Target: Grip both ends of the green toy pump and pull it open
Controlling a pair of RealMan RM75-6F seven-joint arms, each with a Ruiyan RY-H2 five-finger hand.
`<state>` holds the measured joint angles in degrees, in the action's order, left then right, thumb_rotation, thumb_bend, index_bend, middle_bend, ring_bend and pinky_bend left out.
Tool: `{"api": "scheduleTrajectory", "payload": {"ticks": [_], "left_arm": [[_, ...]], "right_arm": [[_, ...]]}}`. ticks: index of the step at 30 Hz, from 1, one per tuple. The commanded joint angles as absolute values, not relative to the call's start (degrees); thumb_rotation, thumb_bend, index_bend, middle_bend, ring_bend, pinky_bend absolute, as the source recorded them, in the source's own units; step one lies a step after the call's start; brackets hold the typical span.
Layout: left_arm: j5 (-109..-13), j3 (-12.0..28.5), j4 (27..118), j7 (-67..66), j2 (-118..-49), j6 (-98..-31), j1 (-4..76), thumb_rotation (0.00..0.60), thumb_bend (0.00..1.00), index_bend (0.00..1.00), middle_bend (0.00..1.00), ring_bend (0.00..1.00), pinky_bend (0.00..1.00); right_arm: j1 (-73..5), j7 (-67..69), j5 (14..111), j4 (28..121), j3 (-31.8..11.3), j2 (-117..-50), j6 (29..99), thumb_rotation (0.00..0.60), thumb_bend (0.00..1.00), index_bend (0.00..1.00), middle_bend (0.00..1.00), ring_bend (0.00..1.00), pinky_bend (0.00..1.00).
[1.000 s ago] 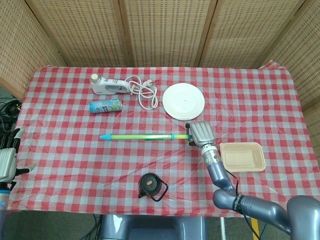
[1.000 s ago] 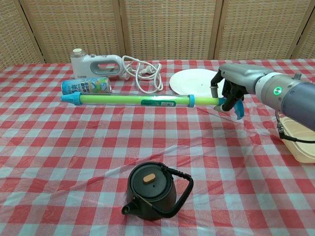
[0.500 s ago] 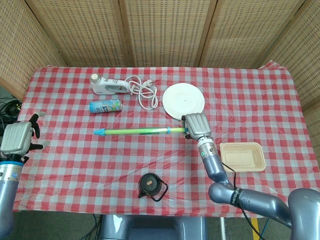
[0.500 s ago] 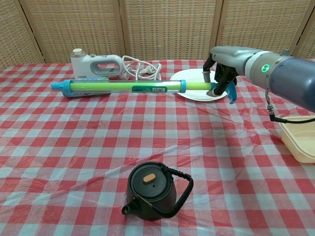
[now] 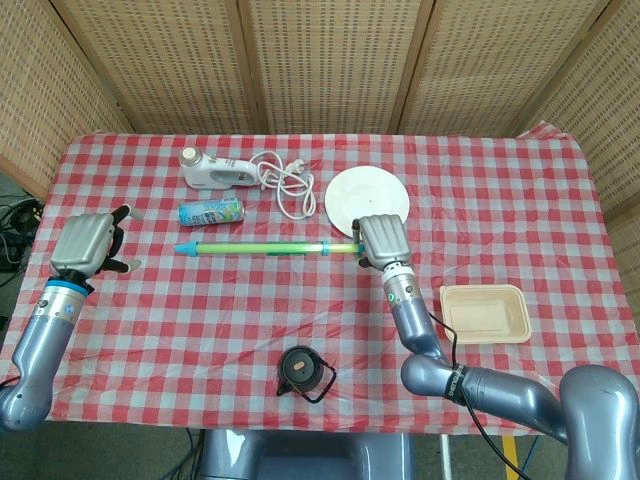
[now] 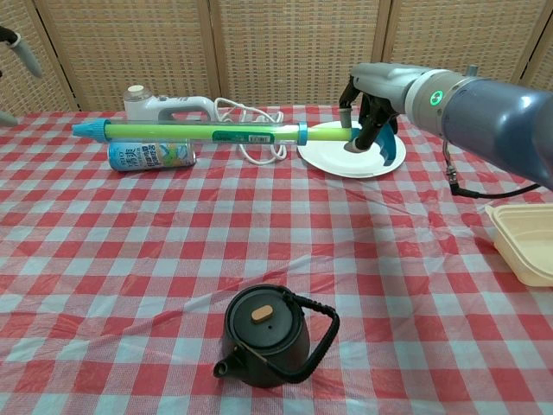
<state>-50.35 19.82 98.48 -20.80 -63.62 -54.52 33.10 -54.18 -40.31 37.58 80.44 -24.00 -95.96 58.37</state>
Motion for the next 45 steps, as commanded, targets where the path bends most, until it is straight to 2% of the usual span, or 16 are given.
{"api": "scheduleTrajectory", "payload": {"ticks": [1,5,9,13,31,36,45], "left_arm": [[-47.2,20.2,98.6,-22.8,-63.8,-52.8,36.2,0.600,0.15,0.32,0.82,0.72,0.59],[-44.6,20.0,98.8,-23.9,-63.7,-51.3,38.5,0.600,0.15,0.35,0.82,0.72,0.59],[-41.8,19.2,99.0,-25.1,-64.3,-50.4,40.7,0.600,0.22,0.37,0.82,0.72,0.59],[-40.1,18.1,99.8,-25.5,-64.7,-50.1,42.3,0.600,0.22,0.40,0.82,0.72,0.59],[-35.6,15.7,99.5,-26.4,-66.8,-51.5,47.9,0.600,0.22,0.42,0.82,0.72,0.59],[-34.5,15.1,99.2,-26.6,-67.9,-51.9,49.4,0.600,0.29,0.42,0.82,0.72,0.59],[-32.6,14.0,98.9,-27.0,-69.2,-52.4,51.4,0.600,0.29,0.42,0.82,0.72,0.59]], "right_arm": [[-54.6,-40.3,36.9,80.9,-23.8,-95.6,58.6,0.600,0.52,0.81,1.00,1.00,0.66],[-54.8,-40.0,36.4,81.1,-23.6,-95.3,58.8,0.600,0.52,0.81,1.00,1.00,0.66],[-54.8,-39.6,36.1,81.4,-23.3,-94.7,59.1,0.600,0.52,0.81,1.00,1.00,0.66],[-54.8,-39.2,35.4,81.7,-22.7,-94.1,59.0,0.600,0.52,0.81,1.00,1.00,0.66],[-54.7,-36.4,35.1,83.2,-21.4,-92.3,59.3,0.600,0.52,0.81,1.00,1.00,0.66],[-54.6,-35.9,34.9,83.9,-20.9,-91.9,59.5,0.600,0.52,0.81,1.00,1.00,0.66],[-54.4,-35.3,34.5,85.1,-20.0,-91.0,59.7,0.600,0.52,0.81,1.00,1.00,0.66]]}}
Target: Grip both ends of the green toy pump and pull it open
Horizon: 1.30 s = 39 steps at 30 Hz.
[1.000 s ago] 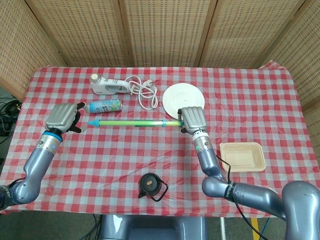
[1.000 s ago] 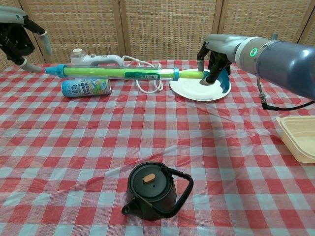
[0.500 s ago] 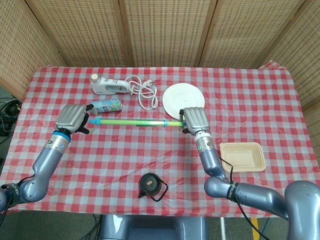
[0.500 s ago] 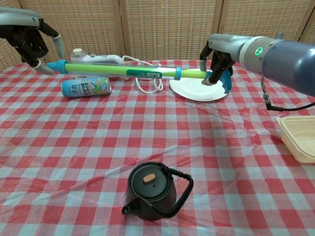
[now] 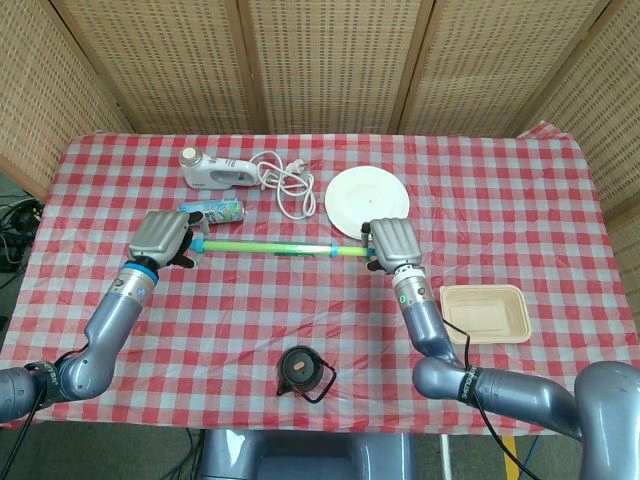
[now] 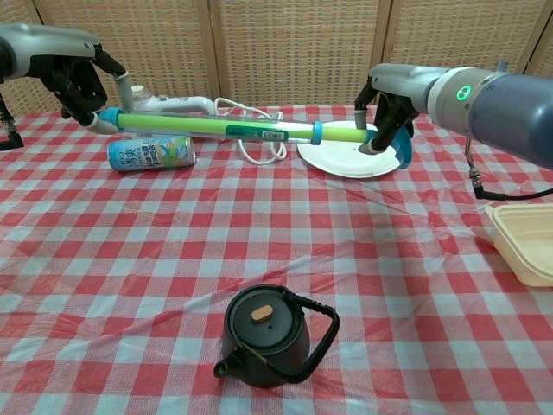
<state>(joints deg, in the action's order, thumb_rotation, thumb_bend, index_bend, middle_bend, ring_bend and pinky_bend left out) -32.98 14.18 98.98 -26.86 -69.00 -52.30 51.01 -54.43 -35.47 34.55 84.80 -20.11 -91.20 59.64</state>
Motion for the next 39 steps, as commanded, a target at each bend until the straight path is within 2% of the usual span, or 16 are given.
{"api": "scheduleTrajectory", "payload": {"ticks": [1,5,9,15,39], "left_arm": [[-32.4,13.9,98.8,-27.1,-69.3,-52.5,51.6,0.600,0.29,0.42,0.82,0.72,0.59],[-31.5,13.6,98.4,-27.4,-69.7,-52.4,52.4,0.600,0.29,0.46,0.82,0.72,0.59],[-31.0,13.3,98.2,-27.3,-70.2,-52.6,52.9,0.600,0.31,0.56,0.82,0.72,0.59],[-31.1,12.6,97.7,-27.0,-70.7,-53.2,53.0,0.600,0.33,0.64,0.82,0.72,0.59],[-35.4,8.5,98.3,-23.1,-68.6,-53.9,49.0,0.600,0.33,0.64,0.82,0.72,0.59]], "right_arm": [[-54.4,-35.3,34.6,85.2,-19.9,-90.9,59.7,0.600,0.52,0.81,1.00,1.00,0.66],[-54.4,-35.0,34.6,85.7,-19.8,-90.6,59.9,0.600,0.52,0.81,1.00,1.00,0.66],[-54.3,-34.8,34.6,85.8,-19.5,-90.3,60.0,0.600,0.52,0.81,1.00,1.00,0.66],[-54.2,-34.2,34.6,85.5,-19.1,-90.1,59.5,0.600,0.52,0.81,1.00,1.00,0.66],[-52.5,-30.9,35.5,82.7,-17.5,-89.0,58.4,0.600,0.52,0.81,1.00,1.00,0.66]]}}
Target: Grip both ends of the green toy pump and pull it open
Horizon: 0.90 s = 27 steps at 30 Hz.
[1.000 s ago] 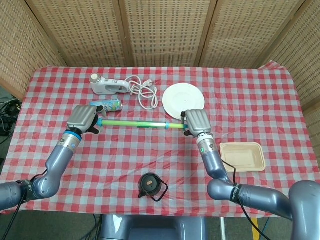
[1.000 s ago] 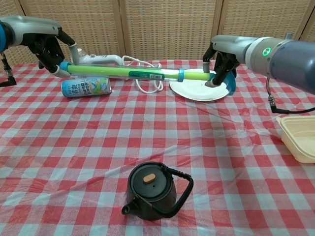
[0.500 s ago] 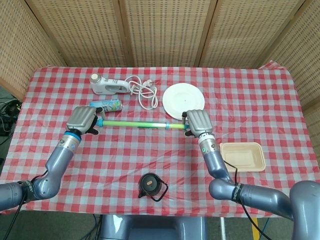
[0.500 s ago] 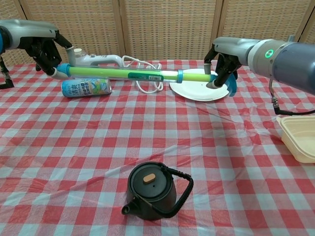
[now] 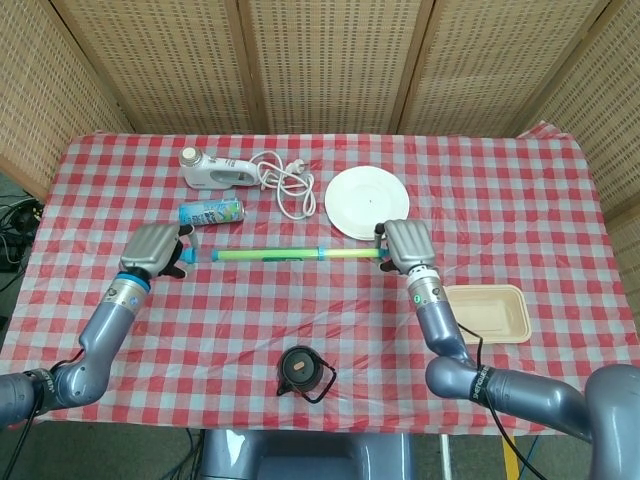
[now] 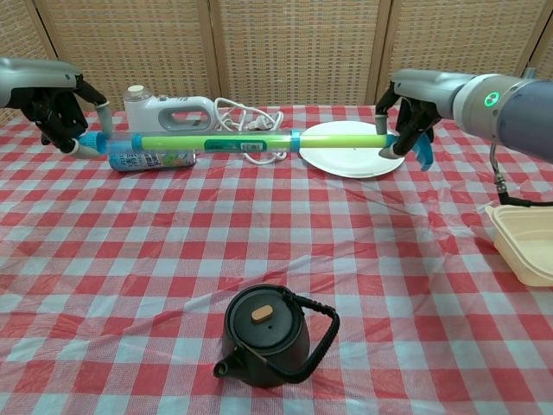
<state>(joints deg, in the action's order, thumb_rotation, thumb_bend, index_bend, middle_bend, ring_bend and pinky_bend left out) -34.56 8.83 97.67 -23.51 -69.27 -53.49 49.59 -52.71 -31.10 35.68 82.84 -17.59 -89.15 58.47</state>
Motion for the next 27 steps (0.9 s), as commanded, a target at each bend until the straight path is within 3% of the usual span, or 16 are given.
{"api": "scheduleTrajectory", "payload": {"ticks": [1,27], "left_arm": [[-35.7,8.4,98.5,-23.0,-68.4,-54.0,48.8,0.600,0.33,0.64,0.82,0.72,0.59],[-43.2,3.6,97.2,-18.0,-64.8,-54.4,40.8,0.600,0.33,0.64,0.82,0.72,0.59]], "right_arm": [[-52.5,-30.8,35.5,82.6,-17.5,-89.0,58.3,0.600,0.52,0.81,1.00,1.00,0.66],[-49.1,-29.6,35.4,80.8,-16.2,-86.4,58.8,0.600,0.51,0.81,1.00,1.00,0.66]]}}
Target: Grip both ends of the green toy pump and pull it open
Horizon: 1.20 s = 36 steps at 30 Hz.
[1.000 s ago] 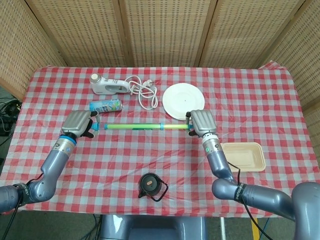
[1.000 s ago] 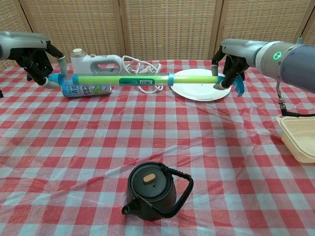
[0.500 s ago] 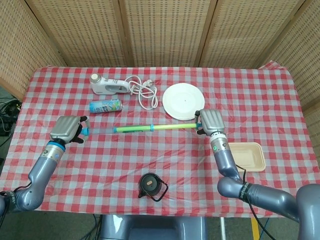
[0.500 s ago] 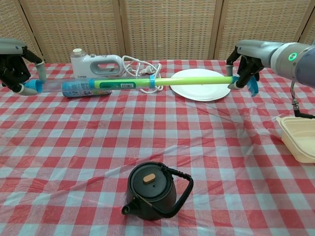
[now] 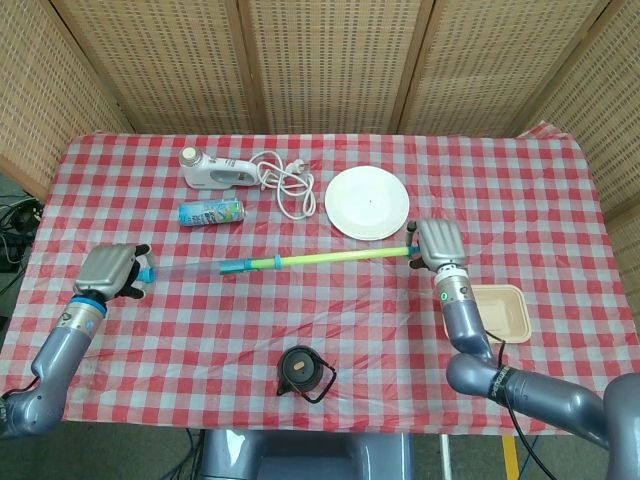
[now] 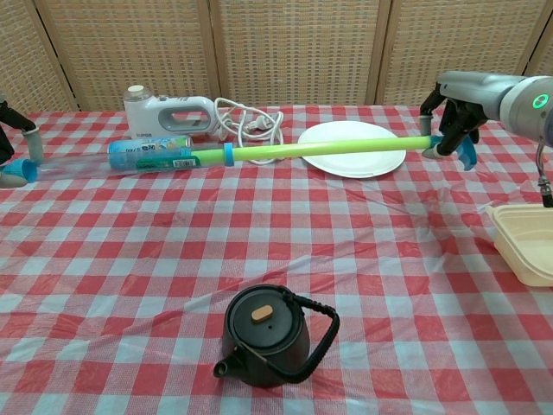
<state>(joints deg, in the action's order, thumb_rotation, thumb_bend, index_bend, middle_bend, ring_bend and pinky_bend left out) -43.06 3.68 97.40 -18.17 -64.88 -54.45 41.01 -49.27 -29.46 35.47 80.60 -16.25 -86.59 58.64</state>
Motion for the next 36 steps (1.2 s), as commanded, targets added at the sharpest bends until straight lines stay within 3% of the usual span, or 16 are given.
{"api": "scheduleTrajectory", "payload": {"ticks": [1,29,33,36], "left_arm": [[-43.3,3.6,97.0,-17.9,-64.8,-54.3,40.6,0.600,0.33,0.64,0.82,0.72,0.59],[-43.4,4.3,95.0,-18.4,-64.8,-52.9,39.6,0.600,0.34,0.61,0.81,0.72,0.57],[-43.5,4.3,94.8,-18.7,-64.9,-52.5,39.6,0.600,0.33,0.58,0.73,0.68,0.53],[-43.7,4.2,94.8,-19.0,-64.8,-52.5,39.6,0.600,0.33,0.49,0.58,0.56,0.43]], "right_arm": [[-49.0,-29.7,35.3,80.9,-16.1,-86.3,58.9,0.600,0.51,0.81,1.00,1.00,0.66],[-46.9,-29.6,34.8,80.2,-15.5,-85.0,58.3,0.600,0.51,0.82,1.00,1.00,0.66],[-46.8,-29.8,35.0,80.1,-15.3,-85.1,58.1,0.600,0.49,0.81,1.00,1.00,0.65],[-46.7,-30.0,35.4,80.0,-15.0,-85.2,58.3,0.600,0.44,0.75,0.97,0.96,0.58]]}}
